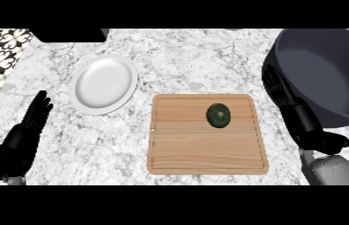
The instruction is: Pick the squash from the cutting board and place it in the pot
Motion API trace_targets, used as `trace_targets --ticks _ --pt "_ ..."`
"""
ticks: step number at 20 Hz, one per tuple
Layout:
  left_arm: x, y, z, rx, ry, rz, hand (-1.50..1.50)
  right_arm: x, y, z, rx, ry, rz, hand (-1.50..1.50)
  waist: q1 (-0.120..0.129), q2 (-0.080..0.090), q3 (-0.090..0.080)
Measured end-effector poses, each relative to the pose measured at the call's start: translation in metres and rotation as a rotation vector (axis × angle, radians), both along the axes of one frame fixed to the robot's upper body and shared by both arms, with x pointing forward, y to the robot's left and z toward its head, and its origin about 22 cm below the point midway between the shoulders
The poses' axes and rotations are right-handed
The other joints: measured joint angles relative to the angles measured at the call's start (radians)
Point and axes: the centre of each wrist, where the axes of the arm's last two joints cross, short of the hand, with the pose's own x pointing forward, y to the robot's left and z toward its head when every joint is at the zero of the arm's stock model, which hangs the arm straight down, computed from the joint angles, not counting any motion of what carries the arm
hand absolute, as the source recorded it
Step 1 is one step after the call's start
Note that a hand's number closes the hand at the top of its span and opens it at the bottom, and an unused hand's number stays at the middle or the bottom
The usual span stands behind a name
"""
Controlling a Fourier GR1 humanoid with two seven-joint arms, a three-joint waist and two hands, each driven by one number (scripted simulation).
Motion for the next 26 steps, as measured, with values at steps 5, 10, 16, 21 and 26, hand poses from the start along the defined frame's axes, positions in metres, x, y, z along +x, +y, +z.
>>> trace_targets --ticks 5,10,16,21,26 --pt "0.024 -0.015 0.024 -0.052 -0.076 0.015 0.00 0.013 -0.031 0.000 -0.005 -0.063 -0.210 1.50 0.004 0.005 0.004" --pt "0.041 -0.031 0.044 -0.132 -0.111 0.020 0.00 0.014 -0.063 -0.012 -0.242 -0.130 -0.467 -1.50 0.005 0.004 -0.006" --pt "0.057 -0.043 0.059 -0.174 -0.105 0.017 0.00 0.000 -0.049 -0.043 -0.238 -0.299 -0.549 -1.50 0.008 -0.005 -0.008" --pt "0.058 -0.047 0.064 -0.180 -0.101 0.023 0.00 -0.012 -0.035 -0.025 -0.309 -0.257 -0.491 -1.50 0.005 0.000 0.000" --pt "0.060 -0.048 0.066 -0.181 -0.095 0.016 0.00 -0.010 -0.029 -0.001 -0.457 -0.075 -0.359 -1.50 0.010 0.001 0.000"
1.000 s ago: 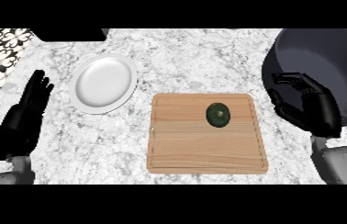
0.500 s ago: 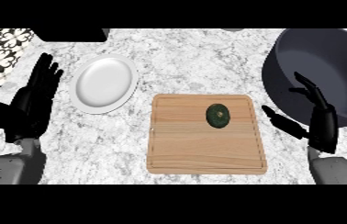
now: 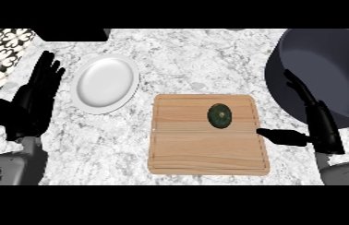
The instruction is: Pick the squash from the cutting board and place it in the pot
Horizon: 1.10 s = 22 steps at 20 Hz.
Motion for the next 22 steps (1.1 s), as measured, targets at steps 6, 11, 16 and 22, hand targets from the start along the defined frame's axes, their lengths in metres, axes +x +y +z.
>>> trace_targets --ticks 6,11,16,22 --pt "0.003 -0.008 0.003 0.001 -0.010 -0.014 0.00 0.014 0.029 0.028 -0.197 0.275 0.068 -1.50 0.012 0.002 0.000" --pt "0.003 -0.008 -0.004 -0.002 -0.001 -0.010 0.00 0.021 0.073 0.045 -0.304 0.459 0.103 -1.50 0.012 0.003 0.001" --pt "0.005 -0.004 -0.004 -0.002 0.000 -0.007 0.00 0.031 0.105 0.047 -0.323 0.540 0.105 -1.50 0.007 0.003 0.003" --pt "0.001 -0.005 -0.004 -0.004 0.000 -0.003 0.00 0.040 0.122 0.037 -0.325 0.583 0.096 -1.50 0.005 0.003 0.004"
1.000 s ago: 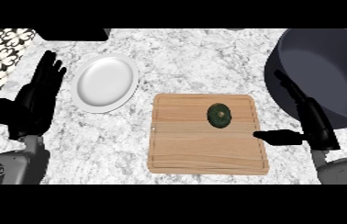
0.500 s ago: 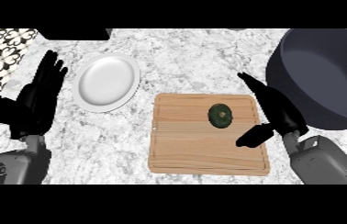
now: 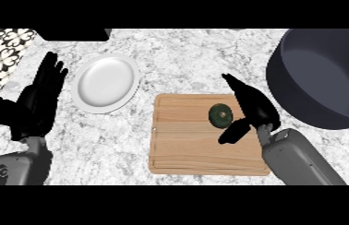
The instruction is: Pick the squash from the cutting board and place it in the pot
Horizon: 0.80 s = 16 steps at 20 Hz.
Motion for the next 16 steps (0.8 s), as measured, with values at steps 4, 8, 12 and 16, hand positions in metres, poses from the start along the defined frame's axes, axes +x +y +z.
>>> trace_targets --ticks 4,8,12,16 --pt "0.003 0.000 -0.002 -0.004 0.001 -0.004 0.00 0.000 0.011 -0.012 -0.051 0.034 -0.025 -1.50 -0.002 0.000 0.000" --pt "-0.001 -0.003 0.003 -0.003 -0.006 -0.004 0.00 0.004 0.006 -0.028 -0.091 0.051 -0.050 -1.50 -0.002 0.000 0.000" --pt "0.000 0.002 -0.002 -0.003 -0.009 -0.001 0.00 0.005 0.010 -0.036 -0.091 0.047 -0.056 -1.50 -0.002 0.000 0.000" --pt "0.002 0.006 0.005 -0.003 -0.004 -0.002 0.00 0.007 0.009 -0.048 -0.096 0.048 -0.051 -1.50 -0.002 0.000 0.001"
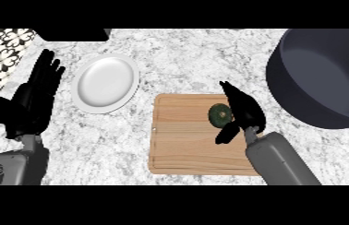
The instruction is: Pick the squash from the cutting board and place it in the pot
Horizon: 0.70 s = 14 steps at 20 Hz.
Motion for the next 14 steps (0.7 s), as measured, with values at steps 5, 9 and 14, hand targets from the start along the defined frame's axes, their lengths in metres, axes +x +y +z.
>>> trace_targets --ticks 5,9,14 --pt "0.002 -0.002 -0.003 -0.001 0.000 -0.002 0.00 0.006 0.005 -0.016 -0.018 0.009 -0.020 -1.50 0.001 0.000 0.000" --pt "-0.001 -0.001 -0.001 -0.001 -0.001 0.001 0.00 0.012 0.000 -0.025 -0.020 0.025 -0.033 -1.50 0.001 0.000 0.000" --pt "-0.001 -0.008 -0.001 0.001 -0.001 -0.001 0.00 0.011 0.002 -0.036 -0.061 0.020 0.066 1.50 0.001 0.000 -0.001"
